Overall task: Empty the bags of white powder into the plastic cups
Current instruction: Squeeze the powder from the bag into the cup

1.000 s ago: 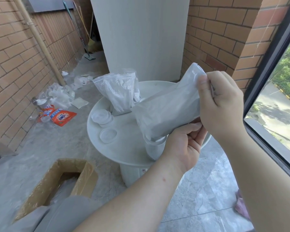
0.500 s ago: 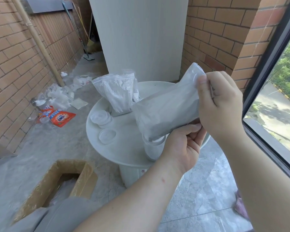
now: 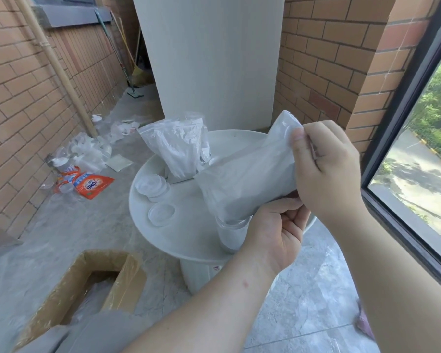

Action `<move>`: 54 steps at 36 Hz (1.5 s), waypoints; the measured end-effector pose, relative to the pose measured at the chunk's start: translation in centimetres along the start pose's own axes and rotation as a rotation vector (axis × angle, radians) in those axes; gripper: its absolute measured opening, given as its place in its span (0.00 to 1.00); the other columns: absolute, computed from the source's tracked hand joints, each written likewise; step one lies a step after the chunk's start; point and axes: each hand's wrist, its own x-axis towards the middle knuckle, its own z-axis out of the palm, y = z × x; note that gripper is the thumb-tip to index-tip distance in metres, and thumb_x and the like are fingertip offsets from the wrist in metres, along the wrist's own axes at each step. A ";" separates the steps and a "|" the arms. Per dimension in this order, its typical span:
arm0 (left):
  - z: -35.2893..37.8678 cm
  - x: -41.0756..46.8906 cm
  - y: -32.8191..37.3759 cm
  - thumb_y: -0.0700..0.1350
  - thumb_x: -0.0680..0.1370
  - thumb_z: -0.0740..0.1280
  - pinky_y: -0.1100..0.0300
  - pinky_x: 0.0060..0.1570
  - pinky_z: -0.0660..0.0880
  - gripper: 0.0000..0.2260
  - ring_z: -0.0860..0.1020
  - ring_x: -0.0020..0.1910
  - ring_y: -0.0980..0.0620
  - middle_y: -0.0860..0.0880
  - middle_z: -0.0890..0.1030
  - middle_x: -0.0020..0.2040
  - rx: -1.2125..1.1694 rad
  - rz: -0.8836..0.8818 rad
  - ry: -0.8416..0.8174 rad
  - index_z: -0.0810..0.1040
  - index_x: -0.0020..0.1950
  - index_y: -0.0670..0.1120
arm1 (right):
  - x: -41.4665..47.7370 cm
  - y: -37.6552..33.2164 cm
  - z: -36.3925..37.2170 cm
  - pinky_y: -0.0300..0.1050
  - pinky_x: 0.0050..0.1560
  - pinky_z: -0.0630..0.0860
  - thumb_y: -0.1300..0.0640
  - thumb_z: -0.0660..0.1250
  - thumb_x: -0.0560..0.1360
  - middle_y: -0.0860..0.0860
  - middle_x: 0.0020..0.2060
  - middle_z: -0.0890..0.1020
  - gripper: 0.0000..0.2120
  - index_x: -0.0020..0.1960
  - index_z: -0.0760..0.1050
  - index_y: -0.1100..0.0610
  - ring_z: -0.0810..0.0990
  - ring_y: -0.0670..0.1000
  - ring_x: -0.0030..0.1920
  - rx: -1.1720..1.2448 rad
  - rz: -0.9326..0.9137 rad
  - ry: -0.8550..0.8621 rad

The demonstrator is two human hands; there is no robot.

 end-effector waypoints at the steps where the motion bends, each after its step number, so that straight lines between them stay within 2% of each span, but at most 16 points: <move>1: 0.0 0.0 0.0 0.25 0.76 0.60 0.63 0.43 0.82 0.19 0.85 0.36 0.54 0.46 0.86 0.38 0.001 0.001 -0.001 0.84 0.34 0.40 | 0.0 0.0 0.0 0.31 0.42 0.64 0.55 0.60 0.85 0.46 0.39 0.71 0.12 0.42 0.68 0.50 0.69 0.47 0.41 -0.001 -0.003 -0.006; 5: 0.1 -0.1 0.1 0.26 0.76 0.60 0.65 0.42 0.82 0.20 0.85 0.35 0.54 0.47 0.85 0.37 0.015 0.004 0.000 0.84 0.32 0.40 | 0.0 -0.1 0.0 0.39 0.41 0.64 0.55 0.59 0.85 0.47 0.38 0.71 0.13 0.41 0.69 0.52 0.69 0.48 0.41 -0.012 -0.003 0.016; 11: 0.1 -0.2 0.1 0.26 0.76 0.60 0.64 0.43 0.82 0.18 0.85 0.37 0.54 0.46 0.86 0.39 0.007 -0.001 -0.007 0.85 0.34 0.39 | 0.0 -0.1 -0.1 0.31 0.42 0.63 0.55 0.59 0.85 0.42 0.37 0.69 0.13 0.41 0.67 0.51 0.68 0.46 0.41 -0.018 0.015 0.023; 16: 0.1 -0.3 0.1 0.26 0.76 0.60 0.64 0.42 0.82 0.19 0.85 0.36 0.54 0.47 0.85 0.38 0.008 -0.002 0.000 0.84 0.33 0.39 | -0.1 -0.2 0.0 0.39 0.41 0.64 0.55 0.59 0.85 0.47 0.38 0.70 0.13 0.42 0.69 0.52 0.69 0.48 0.41 -0.012 0.012 0.037; 19: 0.2 -0.3 0.1 0.25 0.76 0.60 0.64 0.40 0.81 0.20 0.85 0.35 0.54 0.47 0.85 0.36 0.011 0.007 0.008 0.84 0.31 0.40 | 0.0 -0.3 0.0 0.36 0.41 0.63 0.55 0.59 0.85 0.47 0.38 0.70 0.13 0.42 0.68 0.52 0.68 0.47 0.40 -0.011 0.009 0.027; 22: 0.2 -0.4 0.1 0.26 0.76 0.60 0.64 0.39 0.81 0.19 0.85 0.36 0.54 0.47 0.85 0.38 0.016 0.003 0.001 0.84 0.33 0.40 | 0.0 -0.3 -0.1 0.40 0.42 0.63 0.56 0.59 0.85 0.47 0.39 0.70 0.12 0.42 0.68 0.51 0.68 0.47 0.41 -0.017 0.001 0.040; 26: 0.2 -0.4 0.2 0.26 0.76 0.60 0.65 0.37 0.81 0.19 0.85 0.34 0.54 0.47 0.85 0.37 0.007 -0.006 0.004 0.84 0.32 0.39 | 0.0 -0.2 -0.1 0.42 0.43 0.64 0.55 0.59 0.85 0.47 0.39 0.71 0.14 0.42 0.72 0.57 0.69 0.48 0.41 -0.011 0.004 0.050; 29: 0.3 -0.5 0.2 0.25 0.76 0.60 0.65 0.37 0.81 0.19 0.84 0.34 0.54 0.47 0.85 0.37 0.004 -0.007 0.008 0.83 0.33 0.39 | 0.0 -0.3 -0.1 0.42 0.43 0.64 0.56 0.59 0.85 0.48 0.39 0.71 0.13 0.41 0.71 0.55 0.68 0.48 0.41 -0.016 -0.001 0.051; 35: 0.4 -0.5 0.1 0.25 0.77 0.59 0.66 0.33 0.79 0.20 0.84 0.32 0.55 0.47 0.84 0.34 0.017 0.001 0.021 0.82 0.30 0.40 | -0.1 0.0 0.0 0.42 0.42 0.64 0.56 0.60 0.85 0.48 0.40 0.71 0.14 0.42 0.74 0.60 0.69 0.48 0.41 -0.024 -0.035 0.051; 38: 0.3 -0.3 0.1 0.25 0.76 0.60 0.64 0.36 0.81 0.20 0.84 0.34 0.54 0.47 0.85 0.36 0.017 0.005 0.015 0.84 0.32 0.40 | 0.0 0.0 0.0 0.43 0.42 0.66 0.57 0.60 0.85 0.49 0.40 0.71 0.15 0.42 0.75 0.62 0.69 0.49 0.41 -0.034 -0.063 0.081; 43: 0.1 -0.2 0.2 0.25 0.77 0.59 0.62 0.43 0.82 0.20 0.85 0.36 0.53 0.46 0.86 0.38 0.005 0.014 -0.006 0.84 0.33 0.39 | 0.2 0.3 -0.1 0.42 0.43 0.64 0.57 0.60 0.85 0.49 0.40 0.72 0.15 0.43 0.75 0.62 0.69 0.49 0.41 -0.048 -0.059 0.066; 46: 0.1 -0.1 0.2 0.25 0.77 0.58 0.63 0.42 0.82 0.22 0.84 0.33 0.55 0.47 0.85 0.35 0.009 0.016 -0.005 0.83 0.30 0.40 | 0.0 0.4 0.0 0.38 0.42 0.64 0.56 0.60 0.85 0.48 0.40 0.71 0.14 0.43 0.75 0.61 0.68 0.47 0.41 -0.038 -0.036 0.038; 50: 0.1 -0.1 0.2 0.26 0.77 0.59 0.65 0.43 0.82 0.21 0.83 0.31 0.57 0.49 0.83 0.33 0.020 0.020 -0.006 0.83 0.30 0.41 | -0.2 0.3 0.1 0.39 0.42 0.64 0.55 0.60 0.85 0.48 0.40 0.71 0.14 0.42 0.73 0.58 0.68 0.47 0.41 -0.038 -0.027 0.012; 54: 0.1 0.0 0.3 0.26 0.76 0.60 0.64 0.39 0.81 0.19 0.84 0.36 0.55 0.48 0.85 0.37 -0.008 0.021 -0.034 0.84 0.34 0.40 | -0.2 0.2 -0.2 0.30 0.43 0.63 0.55 0.59 0.85 0.47 0.40 0.70 0.13 0.42 0.69 0.53 0.68 0.46 0.41 -0.030 -0.022 -0.013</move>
